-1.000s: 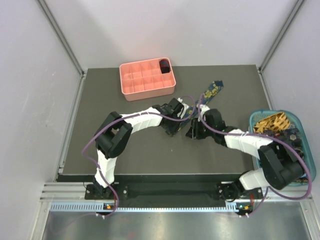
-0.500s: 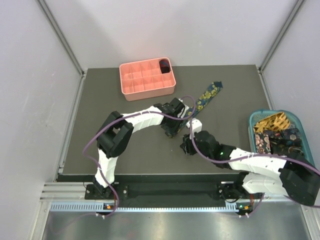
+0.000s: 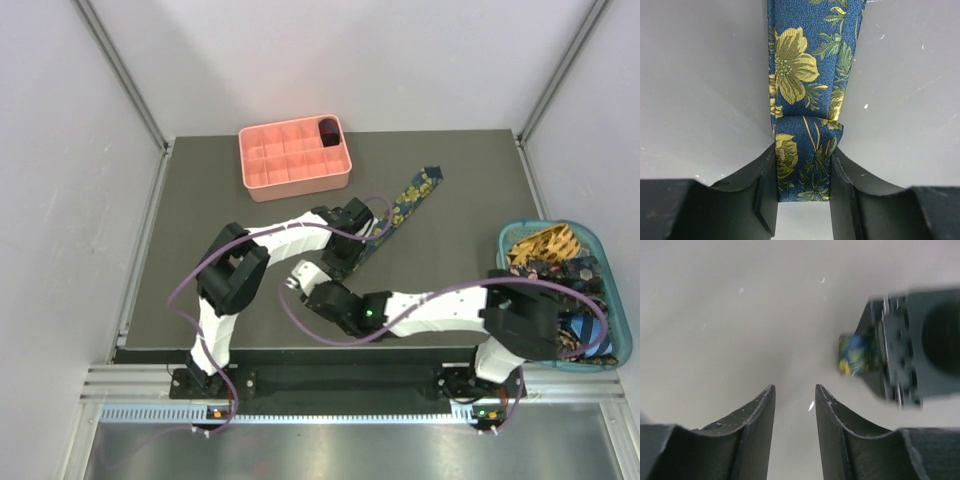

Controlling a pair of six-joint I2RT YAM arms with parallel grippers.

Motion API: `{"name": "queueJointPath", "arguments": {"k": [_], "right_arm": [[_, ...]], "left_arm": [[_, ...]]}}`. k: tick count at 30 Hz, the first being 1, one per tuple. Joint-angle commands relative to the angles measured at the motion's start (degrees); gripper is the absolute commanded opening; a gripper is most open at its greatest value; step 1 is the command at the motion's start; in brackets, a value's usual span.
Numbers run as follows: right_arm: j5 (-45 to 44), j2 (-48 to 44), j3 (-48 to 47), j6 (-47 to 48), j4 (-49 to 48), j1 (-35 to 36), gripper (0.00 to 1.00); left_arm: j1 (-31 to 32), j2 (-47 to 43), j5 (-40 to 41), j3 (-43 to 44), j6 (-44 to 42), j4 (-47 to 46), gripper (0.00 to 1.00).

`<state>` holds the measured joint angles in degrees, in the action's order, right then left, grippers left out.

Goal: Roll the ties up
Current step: Roll the tie

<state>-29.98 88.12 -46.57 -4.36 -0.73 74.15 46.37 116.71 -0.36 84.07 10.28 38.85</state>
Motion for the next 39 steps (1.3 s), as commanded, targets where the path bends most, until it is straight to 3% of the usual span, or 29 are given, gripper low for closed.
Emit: {"name": "queueJointPath", "arguments": {"k": [1, 14, 28, 39], "right_arm": [[-10.1, 8.1, -10.4, 6.1, 8.0, 0.8, 0.4], [-24.4, 28.9, -28.7, 11.0, 22.2, 0.5, 0.5], [-28.7, 35.8, -31.6, 11.9, 26.7, -2.5, 0.57], [-25.8, 38.2, -31.7, 6.7, 32.0, -4.8, 0.52]], "left_arm": [[1.2, 6.4, -3.4, -2.4, 1.8, 17.3, 0.22], [1.2, 10.6, -3.8, 3.5, 0.9, 22.4, 0.23], [0.9, 12.8, -4.3, 6.8, 0.5, 24.9, 0.23], [0.7, 15.3, -4.2, 11.2, 0.4, 27.4, 0.23]]}}
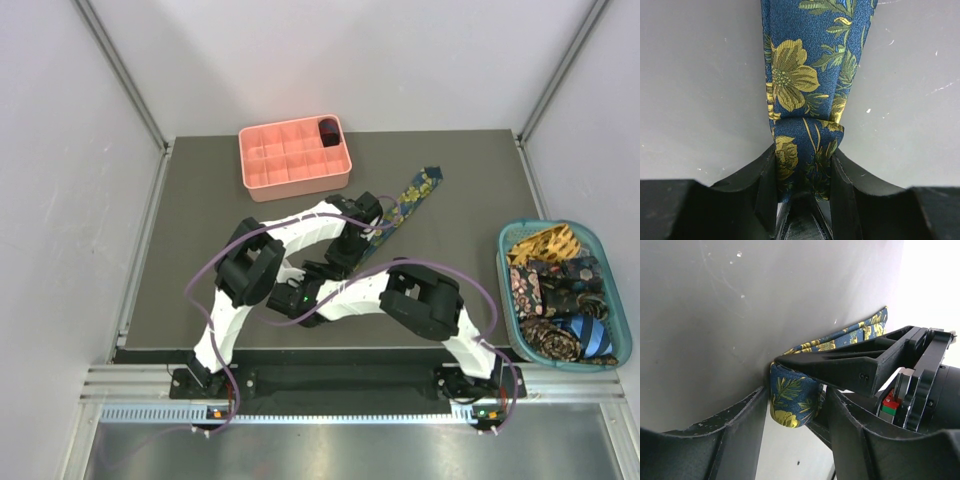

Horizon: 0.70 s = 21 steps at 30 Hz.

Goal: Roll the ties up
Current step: Roll the tie

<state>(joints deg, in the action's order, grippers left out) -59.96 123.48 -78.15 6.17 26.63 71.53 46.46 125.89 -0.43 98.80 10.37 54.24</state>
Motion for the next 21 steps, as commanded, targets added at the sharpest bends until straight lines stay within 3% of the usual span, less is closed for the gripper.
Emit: {"name": "queueJointPath", "arguments": {"k": [1, 12, 21], "right_arm": [[5.5, 3.0, -0.2, -4.0, 4.9, -2.7, 0.51], [9.6, 2.0, 0.5, -4.6, 4.6, -5.0, 0.28], [10.9, 0.6, 1.0, -4.0, 3.2, -4.8, 0.26]], "left_arm": [[0.5, 6.3, -4.2, -3.3, 0.3, 12.1, 0.23], [0.3, 6.0, -4.1, -3.3, 0.0, 12.4, 0.26], [0.0, 4.7, -3.8, 0.9, -0.4, 11.4, 0.47]]}}
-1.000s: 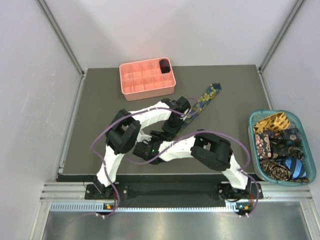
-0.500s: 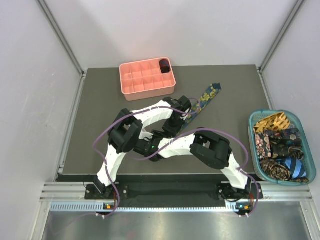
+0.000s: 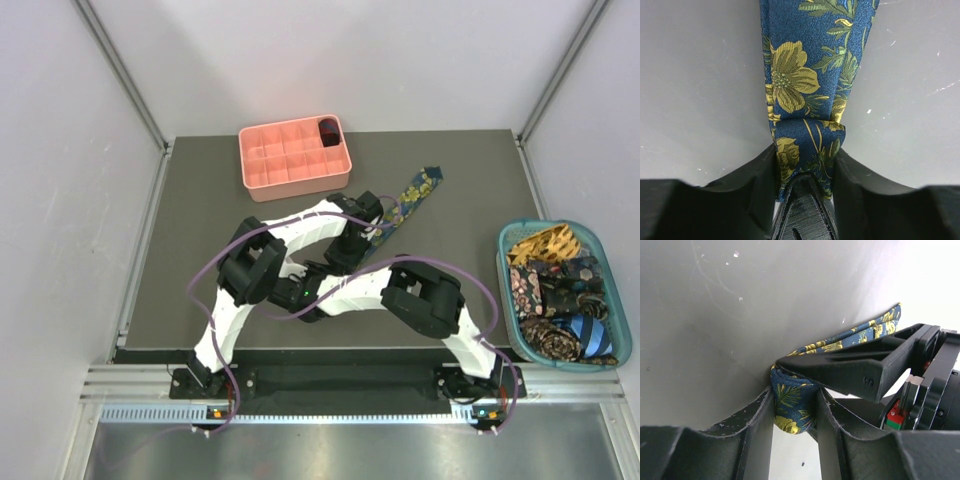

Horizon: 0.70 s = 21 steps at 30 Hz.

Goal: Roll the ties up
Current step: Roll the tie

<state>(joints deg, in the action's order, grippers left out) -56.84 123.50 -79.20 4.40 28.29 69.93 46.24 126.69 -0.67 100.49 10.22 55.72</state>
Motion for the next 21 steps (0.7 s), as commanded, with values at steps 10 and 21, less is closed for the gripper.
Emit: {"name": "queueJointPath", "arguments": {"k": [10, 21], "right_arm": [[8.9, 0.3, 2.8, -1.5, -0.3, -2.8, 0.27], [10.8, -2.2, 4.5, -2.2, -2.9, -2.7, 0.26]], "left_arm": [[0.1, 1.0, -5.5, 5.6, -1.3, 4.3, 0.82], [-5.9, -14.1, -1.8, 1.1, 4.8, -9.6, 0.99]]}}
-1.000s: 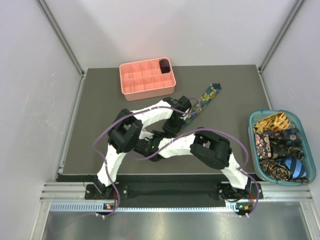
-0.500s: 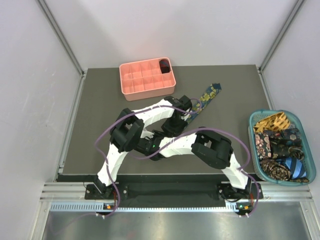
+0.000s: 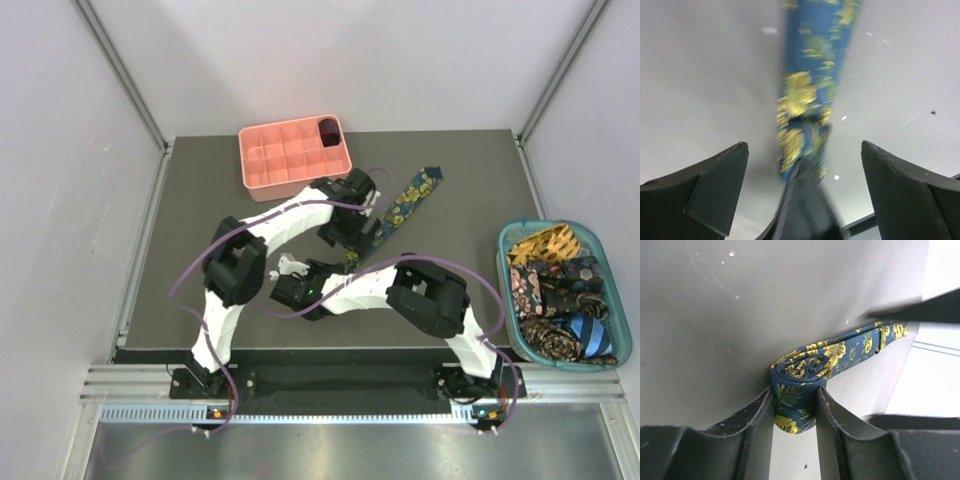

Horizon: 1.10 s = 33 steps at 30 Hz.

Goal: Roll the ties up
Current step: Roll the tie

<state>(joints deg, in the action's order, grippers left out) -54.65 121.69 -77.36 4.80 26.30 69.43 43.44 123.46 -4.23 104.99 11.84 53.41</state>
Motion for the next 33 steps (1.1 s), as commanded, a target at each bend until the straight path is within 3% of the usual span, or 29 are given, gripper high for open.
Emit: {"name": "queueJointPath", "arguments": {"k": [1, 6, 16, 20, 27, 33], "right_arm": [[8.7, -1.2, 2.9, -2.4, -1.6, -2.2, 0.26], [9.0, -2.9, 4.3, -1.6, -2.8, -2.4, 0.26], [16.2, -8.0, 8.8, -0.5, -8.3, -4.1, 0.25], [20.2, -10.8, 10.5, 0.0, -10.2, -5.7, 0.24], [32.0, -15.4, 14.3, -0.1, -14.0, -9.7, 0.23], [45.0, -19.5, 16.3, -1.4, -15.6, -14.8, 0.22]], "left_arm": [[-4.6, -12.8, 2.1, -5.2, 4.6, -9.1, 0.99], [-9.9, -25.5, 3.7, -18.7, 8.8, -22.3, 0.99], [-15.3, -44.3, 18.5, -39.1, 17.6, -39.2, 0.99], [-19.0, -52.1, 17.9, -47.3, 22.0, -45.7, 0.98], [-24.9, -58.9, 16.2, -53.3, 28.0, -44.5, 0.98], [-25.2, -60.6, 19.2, -57.4, 30.2, -42.6, 0.99]]}}
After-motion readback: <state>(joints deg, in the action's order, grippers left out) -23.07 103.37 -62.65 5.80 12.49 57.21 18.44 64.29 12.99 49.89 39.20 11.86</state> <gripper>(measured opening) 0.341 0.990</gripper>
